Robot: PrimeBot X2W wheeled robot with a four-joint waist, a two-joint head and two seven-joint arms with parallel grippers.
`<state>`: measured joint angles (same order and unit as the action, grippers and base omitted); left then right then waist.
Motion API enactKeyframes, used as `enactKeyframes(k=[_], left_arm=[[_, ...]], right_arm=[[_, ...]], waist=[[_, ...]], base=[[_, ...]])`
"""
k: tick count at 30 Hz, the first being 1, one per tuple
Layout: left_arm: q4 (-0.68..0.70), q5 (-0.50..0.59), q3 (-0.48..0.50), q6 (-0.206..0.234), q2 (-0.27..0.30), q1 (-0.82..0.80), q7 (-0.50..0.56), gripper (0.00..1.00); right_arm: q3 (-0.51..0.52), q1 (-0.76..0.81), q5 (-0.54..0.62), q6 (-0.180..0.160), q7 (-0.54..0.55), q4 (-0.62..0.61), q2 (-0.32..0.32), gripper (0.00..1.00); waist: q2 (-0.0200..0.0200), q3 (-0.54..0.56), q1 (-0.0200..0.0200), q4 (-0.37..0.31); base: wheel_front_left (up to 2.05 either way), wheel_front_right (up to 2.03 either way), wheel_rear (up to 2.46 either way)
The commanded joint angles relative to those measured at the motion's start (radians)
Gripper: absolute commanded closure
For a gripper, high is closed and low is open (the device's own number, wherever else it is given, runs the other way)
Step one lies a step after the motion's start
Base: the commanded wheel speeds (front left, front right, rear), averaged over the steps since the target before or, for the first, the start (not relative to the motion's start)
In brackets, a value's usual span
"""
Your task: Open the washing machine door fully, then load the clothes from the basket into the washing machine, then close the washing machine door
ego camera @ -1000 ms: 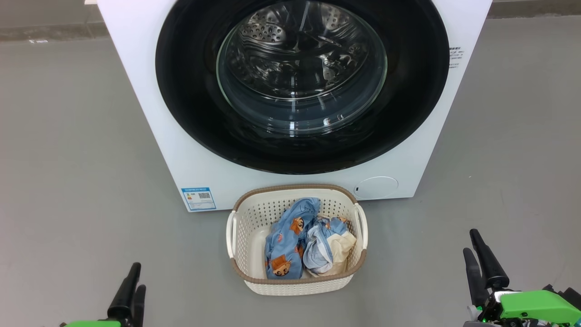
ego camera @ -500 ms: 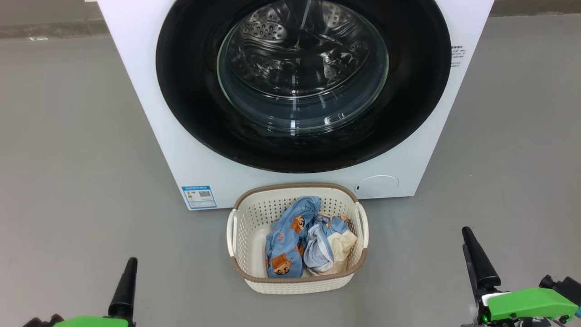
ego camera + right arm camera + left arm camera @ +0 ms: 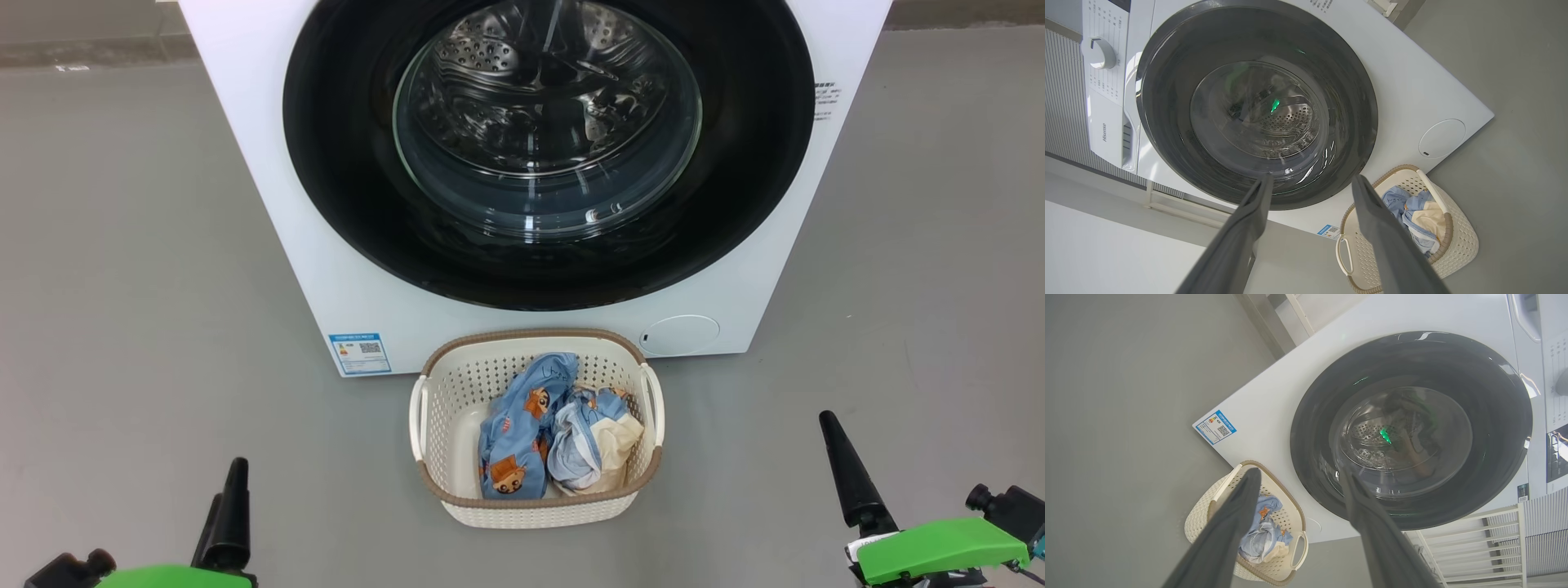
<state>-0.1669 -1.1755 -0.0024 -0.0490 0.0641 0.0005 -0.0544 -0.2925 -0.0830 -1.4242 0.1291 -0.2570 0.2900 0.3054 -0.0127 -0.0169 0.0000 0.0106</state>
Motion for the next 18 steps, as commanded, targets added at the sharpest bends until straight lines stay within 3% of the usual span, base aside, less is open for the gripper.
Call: enactKeyframes(k=[1, 18], left_arm=[[0.033, 0.048, 0.013, -0.009, 0.014, -0.017, -0.012, 0.00], [0.051, 0.273, 0.018, -0.025, 0.010, -0.010, -0.054, 0.00]], right_arm=[[0.011, -0.047, 0.048, 0.001, -0.002, -0.014, 0.005, 0.00], [0.049, -0.052, 0.290, 0.001, -0.002, 0.010, -0.030, 0.00]], waist=[[0.0000, 0.000, 0.0000, 0.000], [0.0000, -0.006, 0.0000, 0.001]], base=[[0.00, 0.00, 0.00], [0.00, 0.00, 0.00]])
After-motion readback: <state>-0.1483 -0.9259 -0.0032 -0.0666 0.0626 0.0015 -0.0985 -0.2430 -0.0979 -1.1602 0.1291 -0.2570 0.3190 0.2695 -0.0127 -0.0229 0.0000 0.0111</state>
